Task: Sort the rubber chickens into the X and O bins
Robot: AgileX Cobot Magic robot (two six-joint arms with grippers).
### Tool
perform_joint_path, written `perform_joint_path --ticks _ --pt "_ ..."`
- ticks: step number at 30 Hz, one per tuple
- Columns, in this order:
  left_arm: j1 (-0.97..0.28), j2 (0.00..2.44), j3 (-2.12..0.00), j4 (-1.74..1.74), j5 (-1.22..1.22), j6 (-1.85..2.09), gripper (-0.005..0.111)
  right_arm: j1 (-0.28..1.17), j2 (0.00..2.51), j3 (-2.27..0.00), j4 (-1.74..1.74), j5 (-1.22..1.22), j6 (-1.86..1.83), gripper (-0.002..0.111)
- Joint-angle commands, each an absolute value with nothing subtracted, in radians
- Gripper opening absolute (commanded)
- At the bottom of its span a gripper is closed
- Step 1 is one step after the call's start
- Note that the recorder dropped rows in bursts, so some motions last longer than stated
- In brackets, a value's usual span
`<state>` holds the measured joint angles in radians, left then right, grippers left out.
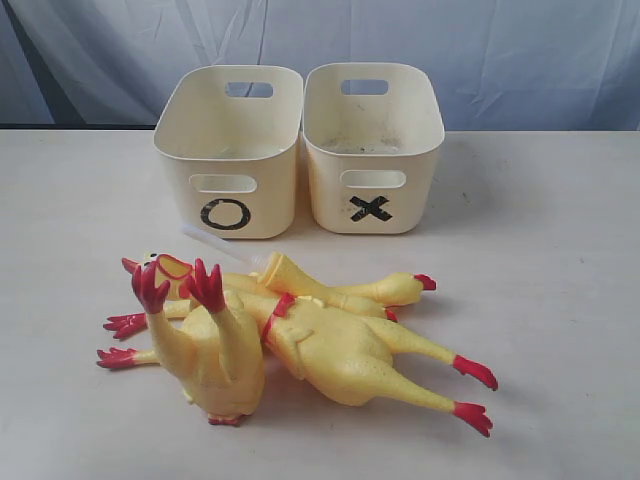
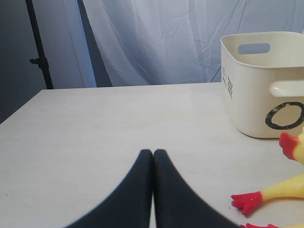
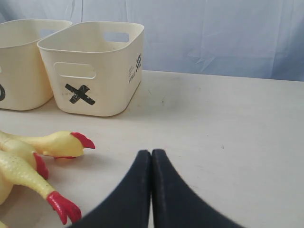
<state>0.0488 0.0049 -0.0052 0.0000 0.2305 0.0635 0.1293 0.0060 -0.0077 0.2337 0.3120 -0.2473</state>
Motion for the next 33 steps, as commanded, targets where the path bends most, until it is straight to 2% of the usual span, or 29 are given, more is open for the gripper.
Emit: perform_joint_path --ticks 1,33 --pt "0.049 0.0 0.0 0.0 0.231 0.063 0.0 0.131 0.0 0.0 0.236 0.304 -0.249 -0.001" --pt "0.049 0.0 0.0 0.0 0.231 0.063 0.0 0.131 0.0 0.0 0.325 0.252 -0.249 -0.001"
